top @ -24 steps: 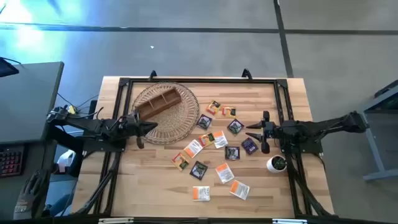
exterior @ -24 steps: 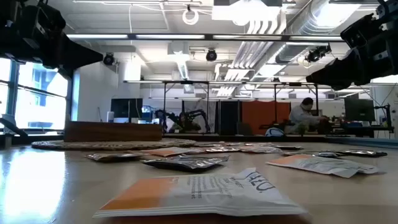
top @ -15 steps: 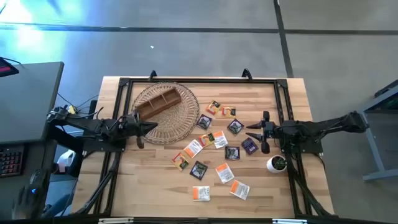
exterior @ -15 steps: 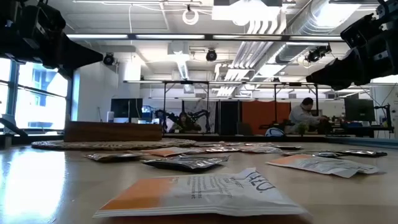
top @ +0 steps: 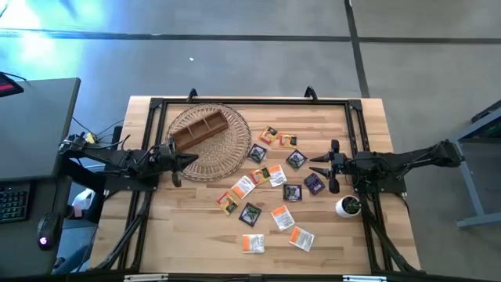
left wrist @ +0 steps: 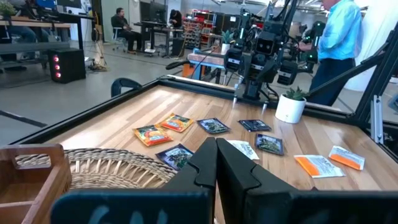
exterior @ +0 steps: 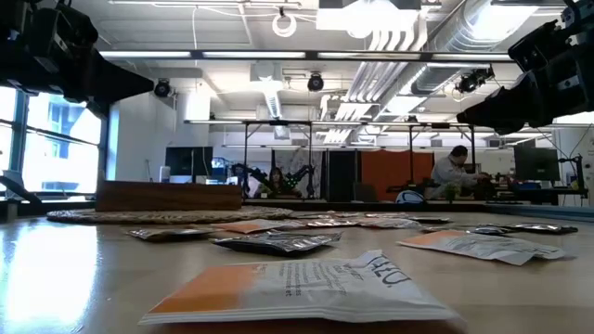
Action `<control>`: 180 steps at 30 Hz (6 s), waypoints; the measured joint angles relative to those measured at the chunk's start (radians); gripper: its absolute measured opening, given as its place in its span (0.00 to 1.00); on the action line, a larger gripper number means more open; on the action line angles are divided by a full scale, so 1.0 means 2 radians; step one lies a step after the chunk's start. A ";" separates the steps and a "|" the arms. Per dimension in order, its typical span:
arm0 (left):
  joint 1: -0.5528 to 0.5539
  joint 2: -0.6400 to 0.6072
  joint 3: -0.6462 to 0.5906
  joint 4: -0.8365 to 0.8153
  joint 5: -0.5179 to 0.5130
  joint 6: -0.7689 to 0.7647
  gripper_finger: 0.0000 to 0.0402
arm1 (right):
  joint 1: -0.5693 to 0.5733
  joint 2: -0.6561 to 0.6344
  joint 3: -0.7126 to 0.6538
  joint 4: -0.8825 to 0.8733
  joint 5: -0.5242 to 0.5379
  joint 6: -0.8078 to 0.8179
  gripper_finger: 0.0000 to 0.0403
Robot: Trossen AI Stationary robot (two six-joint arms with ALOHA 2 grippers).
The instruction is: Pick & Place Tea
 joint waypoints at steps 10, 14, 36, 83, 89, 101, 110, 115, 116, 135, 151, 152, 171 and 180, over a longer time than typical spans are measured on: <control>0.000 0.000 0.000 0.000 0.000 0.000 0.00 | 0.000 0.000 0.000 0.000 0.000 0.000 0.32; 0.000 0.000 0.000 0.000 0.000 0.000 0.00 | 0.000 0.000 0.000 0.000 0.000 0.000 0.32; 0.000 0.000 0.000 0.000 0.000 0.000 0.00 | 0.000 0.000 0.000 0.000 0.000 0.000 0.32; 0.000 0.000 0.000 0.000 0.000 0.000 0.00 | 0.000 0.000 0.000 0.000 0.000 0.000 0.32; 0.000 0.000 0.000 0.000 0.000 0.000 0.00 | 0.000 0.000 0.000 0.000 0.000 0.000 0.32; 0.000 0.000 0.000 0.000 0.000 0.000 0.00 | 0.000 0.000 0.000 0.000 0.000 0.000 0.32; 0.000 0.000 0.000 0.000 0.000 0.000 0.00 | 0.000 0.000 0.000 0.007 0.012 -0.002 0.32; 0.000 0.000 0.000 0.005 -0.028 0.031 0.00 | 0.000 0.000 0.000 0.009 0.055 -0.004 0.32; 0.000 0.000 0.000 0.005 -0.031 0.032 0.00 | 0.000 0.000 0.000 0.011 0.058 -0.003 0.32; 0.000 0.002 0.000 0.086 -0.084 0.040 0.00 | -0.017 0.018 0.006 0.141 0.220 0.051 0.32; 0.000 0.002 0.000 0.161 -0.101 0.096 0.00 | -0.168 0.295 0.151 0.123 0.131 0.088 0.32; 0.000 0.002 0.000 0.177 -0.109 0.113 0.00 | -0.177 0.316 0.156 0.124 0.130 0.099 0.32; 0.000 0.002 0.000 0.297 0.020 0.213 0.06 | -0.314 0.554 0.216 0.128 0.060 0.143 0.32; 0.000 0.002 0.000 0.260 -0.005 0.155 0.25 | -0.338 0.643 0.218 0.154 -0.003 0.213 0.32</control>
